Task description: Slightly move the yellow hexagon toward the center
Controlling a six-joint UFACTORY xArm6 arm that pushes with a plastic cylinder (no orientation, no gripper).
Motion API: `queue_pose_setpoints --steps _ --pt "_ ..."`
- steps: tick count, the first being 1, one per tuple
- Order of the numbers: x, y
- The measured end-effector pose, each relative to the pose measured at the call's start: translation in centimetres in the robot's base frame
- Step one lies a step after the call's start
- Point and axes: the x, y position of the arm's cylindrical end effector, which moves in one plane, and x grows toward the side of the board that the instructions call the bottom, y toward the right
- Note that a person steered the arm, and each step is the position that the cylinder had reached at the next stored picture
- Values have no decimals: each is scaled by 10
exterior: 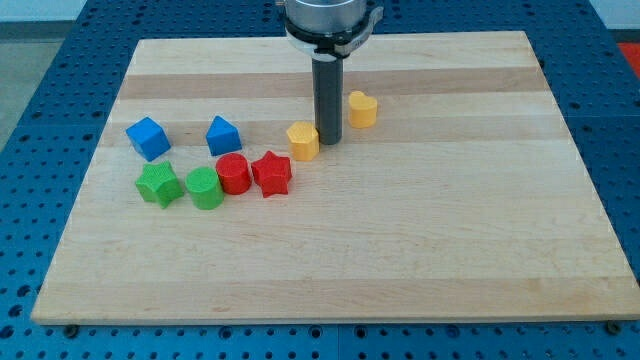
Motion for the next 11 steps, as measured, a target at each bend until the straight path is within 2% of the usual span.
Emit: queue_pose_setpoints --steps 1,2,3,4,5,8,10,11 --pt "3 2" --pt "36 9" --pt "36 9" --pt "57 -24" --pt "57 -50" --pt "-29 -49" --pt "-32 -49" --pt "-79 -47"
